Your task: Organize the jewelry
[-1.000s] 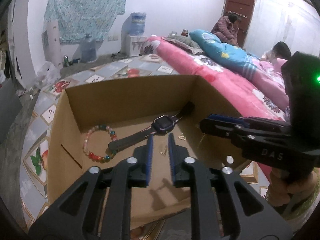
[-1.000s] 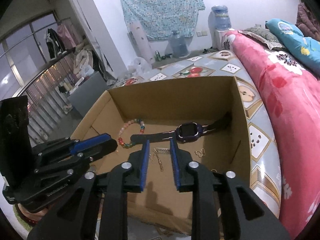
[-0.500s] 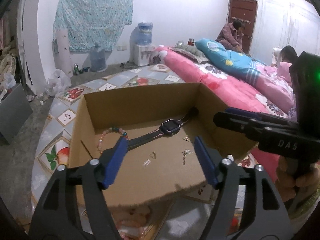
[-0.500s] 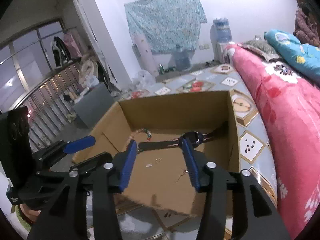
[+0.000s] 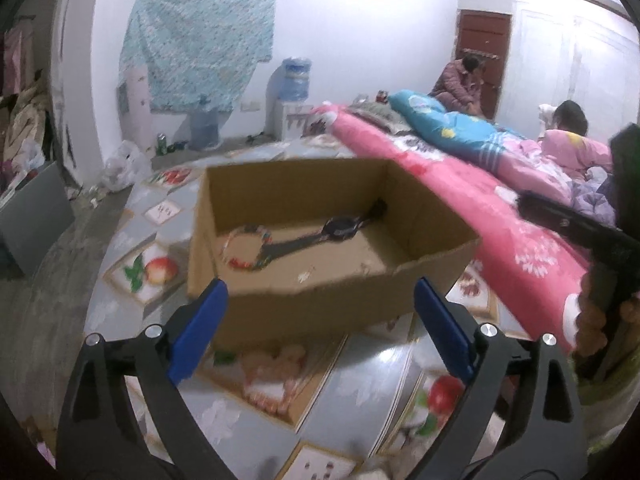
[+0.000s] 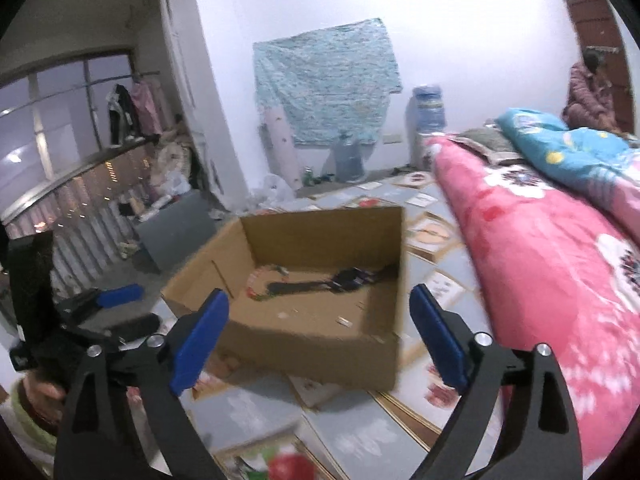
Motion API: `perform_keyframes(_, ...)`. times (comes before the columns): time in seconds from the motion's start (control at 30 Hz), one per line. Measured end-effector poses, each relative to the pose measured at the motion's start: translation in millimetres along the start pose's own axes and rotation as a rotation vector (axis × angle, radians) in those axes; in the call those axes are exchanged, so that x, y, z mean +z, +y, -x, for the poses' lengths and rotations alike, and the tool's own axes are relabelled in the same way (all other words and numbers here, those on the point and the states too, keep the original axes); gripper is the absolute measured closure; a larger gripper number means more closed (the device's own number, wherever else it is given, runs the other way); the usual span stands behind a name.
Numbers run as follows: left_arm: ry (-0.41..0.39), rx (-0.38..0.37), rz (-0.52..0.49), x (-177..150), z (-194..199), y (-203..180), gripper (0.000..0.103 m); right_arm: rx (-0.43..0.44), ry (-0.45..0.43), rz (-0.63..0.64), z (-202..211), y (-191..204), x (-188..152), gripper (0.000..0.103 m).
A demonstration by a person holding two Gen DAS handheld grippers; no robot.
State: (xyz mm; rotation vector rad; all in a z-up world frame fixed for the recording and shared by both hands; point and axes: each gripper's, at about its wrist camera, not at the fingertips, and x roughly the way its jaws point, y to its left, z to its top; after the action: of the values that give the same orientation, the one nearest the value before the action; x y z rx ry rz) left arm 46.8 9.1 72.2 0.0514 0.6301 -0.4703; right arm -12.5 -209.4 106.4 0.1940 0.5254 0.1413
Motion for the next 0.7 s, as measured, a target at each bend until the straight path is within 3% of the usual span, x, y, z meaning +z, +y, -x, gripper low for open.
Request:
perform_keyframes(0.17, 0.062, 0.036, 0.049, -25, 1, 9, 0.012, -0.113, 0.090, 0.026, 6, -11, -32, 0.008)
perform_keyframes(0.3, 0.121, 0.042, 0.092, -48, -9, 10, 0.012, -0.176, 0.226, 0.041, -11, -11, -66, 0.008)
perform_keyframes(0.6, 0.291, 0.064, 0.098, -92, -44, -14, 0.012, -0.267, 0.431, 0.033, -59, -9, -119, 0.008)
perform_keyframes(0.7, 0.318, 0.082, 0.110, -100, -50, -20, 0.012, -0.263, 0.445, 0.032, -68, -8, -122, 0.008)
